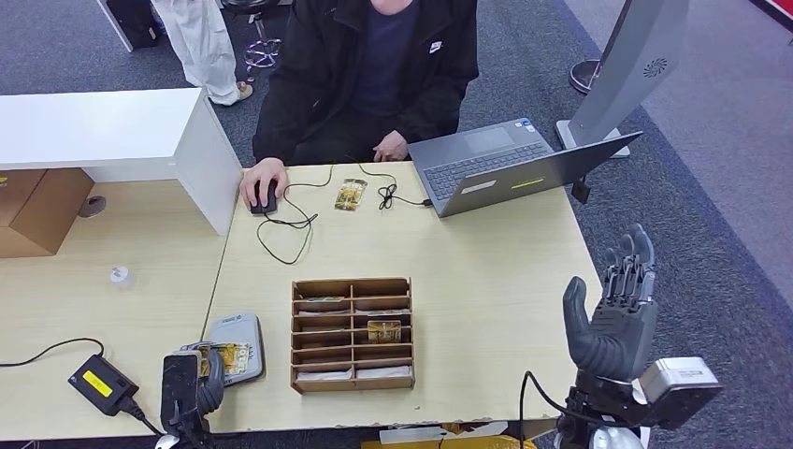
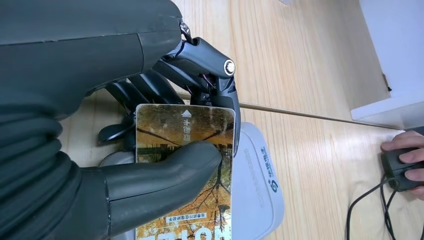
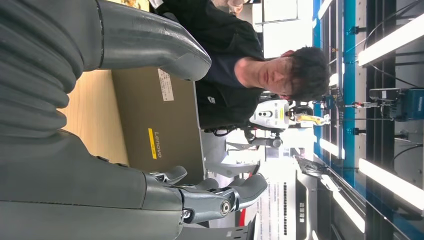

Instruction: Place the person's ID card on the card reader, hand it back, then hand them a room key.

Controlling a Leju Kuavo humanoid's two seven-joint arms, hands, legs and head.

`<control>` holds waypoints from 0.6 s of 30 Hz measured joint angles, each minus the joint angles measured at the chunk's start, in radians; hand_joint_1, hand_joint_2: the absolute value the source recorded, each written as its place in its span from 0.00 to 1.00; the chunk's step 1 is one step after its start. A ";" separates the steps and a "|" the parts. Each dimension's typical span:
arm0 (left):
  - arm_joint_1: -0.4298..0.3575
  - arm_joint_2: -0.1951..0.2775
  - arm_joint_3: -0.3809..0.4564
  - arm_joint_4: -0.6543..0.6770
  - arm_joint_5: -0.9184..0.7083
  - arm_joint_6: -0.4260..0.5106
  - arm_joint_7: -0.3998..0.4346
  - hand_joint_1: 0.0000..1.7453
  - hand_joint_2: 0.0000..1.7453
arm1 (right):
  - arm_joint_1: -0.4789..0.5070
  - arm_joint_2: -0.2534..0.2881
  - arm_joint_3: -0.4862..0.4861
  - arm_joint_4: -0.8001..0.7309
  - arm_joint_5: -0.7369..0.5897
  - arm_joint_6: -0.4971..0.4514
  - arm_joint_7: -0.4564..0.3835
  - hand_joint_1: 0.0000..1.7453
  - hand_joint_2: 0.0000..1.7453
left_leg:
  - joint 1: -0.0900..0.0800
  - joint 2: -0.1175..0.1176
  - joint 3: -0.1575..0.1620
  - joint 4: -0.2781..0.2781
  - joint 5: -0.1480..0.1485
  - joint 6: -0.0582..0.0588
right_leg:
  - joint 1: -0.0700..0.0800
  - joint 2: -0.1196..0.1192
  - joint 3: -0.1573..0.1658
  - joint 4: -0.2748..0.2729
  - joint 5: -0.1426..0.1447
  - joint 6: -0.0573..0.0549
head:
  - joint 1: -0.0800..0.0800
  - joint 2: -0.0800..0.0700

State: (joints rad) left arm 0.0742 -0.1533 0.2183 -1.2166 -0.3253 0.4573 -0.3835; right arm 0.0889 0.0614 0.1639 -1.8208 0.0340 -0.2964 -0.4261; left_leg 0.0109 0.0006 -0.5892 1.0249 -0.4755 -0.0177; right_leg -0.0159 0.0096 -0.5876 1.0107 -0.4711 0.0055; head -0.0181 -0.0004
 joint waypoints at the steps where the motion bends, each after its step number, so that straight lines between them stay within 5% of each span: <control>1: -0.001 0.001 -0.002 0.002 -0.009 0.005 0.003 1.00 1.00 | 0.000 0.000 0.000 0.000 0.000 0.000 0.000 0.00 1.00 | 0.000 0.000 0.000 0.000 0.000 0.000 | 0.000 0.000 0.000 0.000 0.000 0.000 | 0.000 0.000; 18: -0.002 0.015 -0.044 0.006 -0.157 0.068 0.088 1.00 1.00 | 0.000 0.000 0.000 0.000 0.005 0.005 0.007 0.00 1.00 | 0.000 0.000 0.002 0.000 0.000 0.000 | 0.000 0.000 0.002 0.000 0.000 0.000 | 0.000 0.000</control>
State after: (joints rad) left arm 0.0721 -0.1382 0.1743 -1.2108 -0.4818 0.5250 -0.2955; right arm 0.0889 0.0614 0.1640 -1.8208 0.0392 -0.2911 -0.4188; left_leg 0.0109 0.0006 -0.5871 1.0249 -0.4755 -0.0177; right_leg -0.0159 0.0093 -0.5854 1.0107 -0.4711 0.0055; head -0.0182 -0.0004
